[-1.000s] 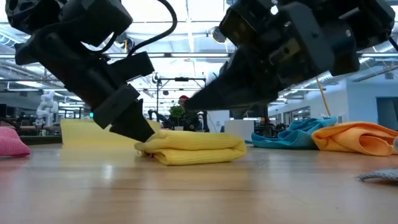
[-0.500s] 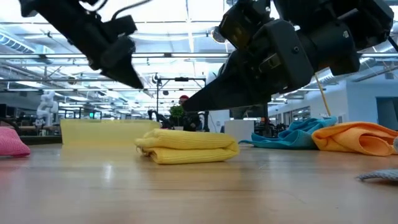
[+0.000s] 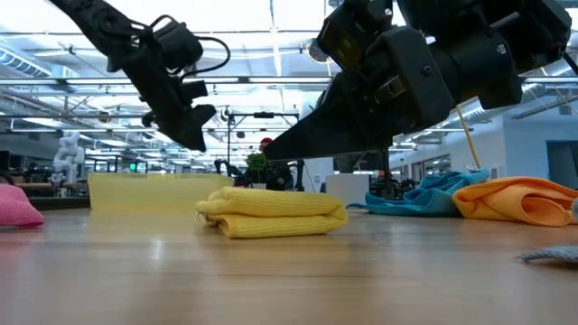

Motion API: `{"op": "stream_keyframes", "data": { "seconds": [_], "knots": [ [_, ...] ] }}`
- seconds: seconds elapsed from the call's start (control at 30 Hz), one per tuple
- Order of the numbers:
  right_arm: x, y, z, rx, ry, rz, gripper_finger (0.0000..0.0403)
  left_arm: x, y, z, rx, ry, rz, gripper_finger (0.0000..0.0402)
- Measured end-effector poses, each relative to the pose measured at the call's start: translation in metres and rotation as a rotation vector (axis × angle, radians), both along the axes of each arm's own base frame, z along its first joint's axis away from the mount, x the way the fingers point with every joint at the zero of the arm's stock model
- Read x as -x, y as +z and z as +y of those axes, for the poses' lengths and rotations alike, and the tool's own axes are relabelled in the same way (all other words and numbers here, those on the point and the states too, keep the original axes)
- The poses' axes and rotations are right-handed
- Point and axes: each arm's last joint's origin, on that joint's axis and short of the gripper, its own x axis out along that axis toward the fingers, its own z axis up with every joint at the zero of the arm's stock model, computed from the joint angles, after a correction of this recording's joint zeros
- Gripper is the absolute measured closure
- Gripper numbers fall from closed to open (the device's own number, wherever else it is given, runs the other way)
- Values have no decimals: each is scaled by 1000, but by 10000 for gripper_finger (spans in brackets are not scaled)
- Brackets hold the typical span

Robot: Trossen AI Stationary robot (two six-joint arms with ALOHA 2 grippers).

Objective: Fold microfiber towels
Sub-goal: Put the yellow microfiber cloth into the yellow bin

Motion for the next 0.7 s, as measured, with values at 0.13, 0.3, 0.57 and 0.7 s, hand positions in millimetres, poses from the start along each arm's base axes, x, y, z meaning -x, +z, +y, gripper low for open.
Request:
{"op": "stream_keyframes", "data": {
  "seconds": [0.13,0.3,0.57,0.7],
  "knots": [
    [0,0,0,1,0,3,385,7,-4,20,109,-71,-85,338],
    [0,0,0,1,0,3,385,6,-17,28,172,-75,-64,392],
    [0,0,0,1,0,2,385,-17,-43,36,296,-99,56,398],
    [0,0,0,1,0,2,385,-42,-42,36,368,-199,58,396]
  ]
}}
